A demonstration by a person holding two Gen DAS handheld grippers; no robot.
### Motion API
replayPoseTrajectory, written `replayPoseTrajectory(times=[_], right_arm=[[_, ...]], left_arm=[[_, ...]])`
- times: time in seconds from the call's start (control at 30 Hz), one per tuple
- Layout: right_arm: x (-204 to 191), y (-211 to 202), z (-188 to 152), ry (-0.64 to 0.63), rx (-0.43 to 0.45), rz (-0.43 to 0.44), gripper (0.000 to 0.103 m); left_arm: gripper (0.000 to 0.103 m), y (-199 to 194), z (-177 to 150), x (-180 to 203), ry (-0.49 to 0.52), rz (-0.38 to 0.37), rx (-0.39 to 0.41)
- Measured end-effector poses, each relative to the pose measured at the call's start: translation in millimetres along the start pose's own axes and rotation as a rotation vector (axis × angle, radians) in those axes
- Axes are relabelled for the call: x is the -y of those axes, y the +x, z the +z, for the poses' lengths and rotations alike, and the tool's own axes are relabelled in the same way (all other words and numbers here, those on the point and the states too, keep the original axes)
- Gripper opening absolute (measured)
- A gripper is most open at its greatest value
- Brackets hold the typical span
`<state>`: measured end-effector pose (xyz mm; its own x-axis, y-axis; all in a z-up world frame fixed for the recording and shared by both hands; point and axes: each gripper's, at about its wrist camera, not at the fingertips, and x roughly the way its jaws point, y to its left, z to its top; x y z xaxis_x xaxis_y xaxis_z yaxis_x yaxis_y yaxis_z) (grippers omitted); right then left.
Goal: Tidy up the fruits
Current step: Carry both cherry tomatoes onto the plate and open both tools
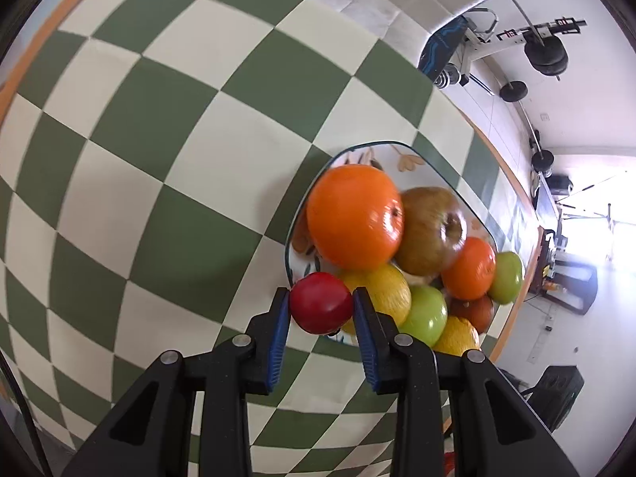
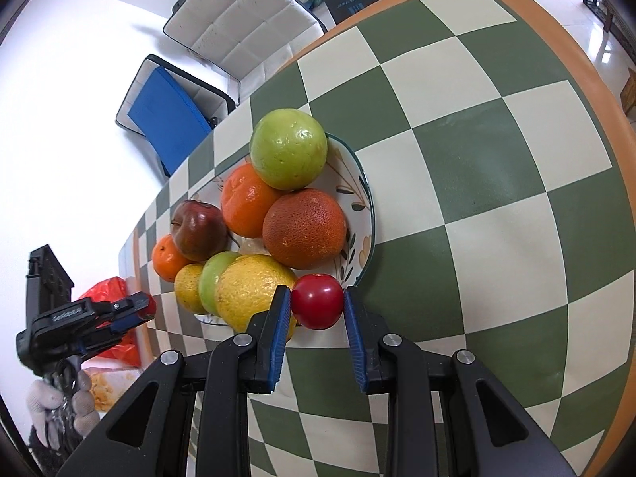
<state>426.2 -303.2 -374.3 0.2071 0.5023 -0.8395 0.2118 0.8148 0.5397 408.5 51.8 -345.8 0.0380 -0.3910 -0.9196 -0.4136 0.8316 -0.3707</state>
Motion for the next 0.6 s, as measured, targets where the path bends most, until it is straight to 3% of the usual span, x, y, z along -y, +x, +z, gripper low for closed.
replayPoseTrajectory(times=[0.27, 0.37, 0.5, 0.53, 0.57, 0.6], right_arm=[[1.5, 15.9, 0.7, 0.013, -0.028, -0.023, 0.03], [-1.3, 20.5, 1.9, 0.008, -0.024, -0.021, 0.031], [-0.1, 20.9, 2.4, 0.03, -0.032, -0.028, 0.035], [0.6, 19.2, 2.1, 0.034, -0.033, -0.039, 0.043], [0.6, 16.1, 1.3, 0.035, -0.024, -0.053, 0.053], [0.0, 12.6, 0.7, 0.032, -0.018, -0.062, 0.056]], left_arm=[[0.031, 11.5, 9.0, 2.9, 0.009, 0.003, -0.023], [0.034, 7.7, 8.1, 5.0, 0.033, 0.042, -0.012], [0.047, 0.9, 6.3, 11.6, 0.099, 0.139, 0.025], [0.049, -1.6, 5.3, 13.5, 0.111, 0.156, 0.034], [0.059, -4.7, 4.0, 15.3, 0.125, 0.178, 0.048], [0.069, -6.4, 2.5, 17.3, 0.139, 0.194, 0.06]])
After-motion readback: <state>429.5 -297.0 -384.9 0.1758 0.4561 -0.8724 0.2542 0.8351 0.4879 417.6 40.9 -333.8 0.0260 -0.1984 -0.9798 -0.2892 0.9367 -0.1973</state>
